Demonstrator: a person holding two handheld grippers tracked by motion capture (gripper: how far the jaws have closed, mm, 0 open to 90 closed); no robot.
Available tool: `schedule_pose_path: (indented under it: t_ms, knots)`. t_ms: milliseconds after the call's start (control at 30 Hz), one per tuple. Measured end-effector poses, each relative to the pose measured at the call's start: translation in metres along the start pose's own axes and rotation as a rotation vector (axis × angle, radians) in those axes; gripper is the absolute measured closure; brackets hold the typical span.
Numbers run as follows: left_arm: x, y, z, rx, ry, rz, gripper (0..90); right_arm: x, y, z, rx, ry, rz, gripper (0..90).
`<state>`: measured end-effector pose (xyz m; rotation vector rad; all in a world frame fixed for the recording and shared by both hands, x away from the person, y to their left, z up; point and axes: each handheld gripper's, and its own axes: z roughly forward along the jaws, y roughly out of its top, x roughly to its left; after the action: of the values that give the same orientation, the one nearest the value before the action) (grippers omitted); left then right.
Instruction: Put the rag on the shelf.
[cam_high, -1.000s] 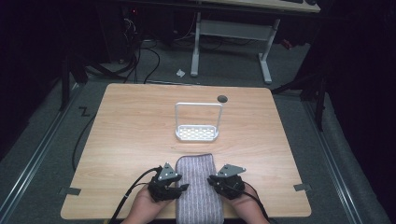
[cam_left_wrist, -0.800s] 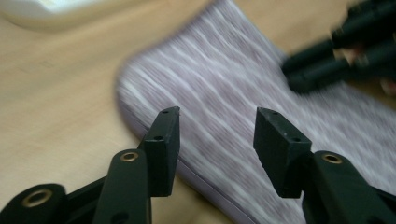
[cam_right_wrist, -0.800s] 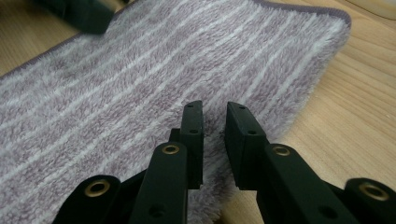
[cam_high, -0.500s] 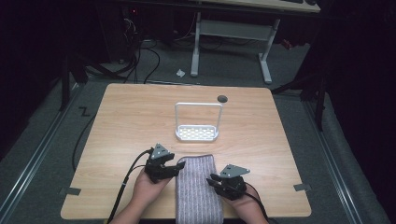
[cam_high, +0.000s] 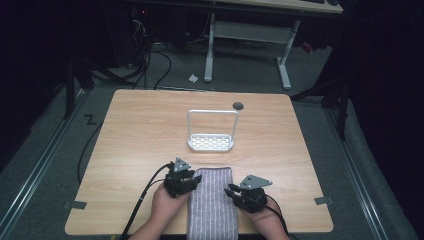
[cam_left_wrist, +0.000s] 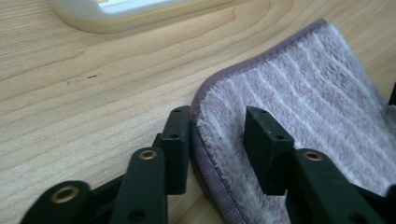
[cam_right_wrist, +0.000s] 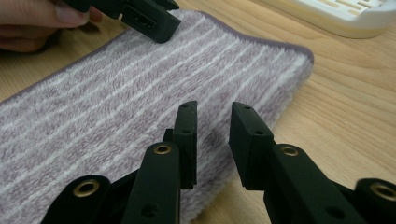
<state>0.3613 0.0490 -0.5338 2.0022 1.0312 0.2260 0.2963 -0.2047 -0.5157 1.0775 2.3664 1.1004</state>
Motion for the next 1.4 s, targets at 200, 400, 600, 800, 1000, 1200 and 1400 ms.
schedule_pose_path:
  t_ms: [200,400,600,800,1000,1200,1400]
  knots:
    - [-0.003,-0.002,0.002,-0.008,0.005,0.017,75.1,-0.002,0.0,0.0,-0.008,-0.015,0.012,68.4]
    - [0.0,-0.002,0.002,-0.008,-0.02,-0.01,78.3,0.0,0.002,0.003,-0.025,-0.05,0.033,63.5]
    - [0.002,-0.002,0.001,-0.006,-0.031,-0.021,78.8,-0.001,0.009,0.005,-0.056,-0.092,0.067,56.5]
    - [0.005,-0.002,0.001,-0.006,-0.054,-0.046,78.8,-0.018,0.028,0.02,-0.018,-0.172,0.078,52.7]
    - [0.005,-0.002,0.001,-0.006,-0.056,-0.043,78.8,-0.031,0.023,0.032,0.035,-0.14,0.145,45.6]
    - [0.004,-0.003,0.001,-0.006,-0.048,-0.035,78.7,-0.02,0.022,0.04,0.051,-0.133,0.13,50.1]
    - [0.005,-0.003,-0.001,-0.005,-0.052,-0.045,78.6,-0.024,0.018,0.038,0.055,-0.161,0.145,56.3]
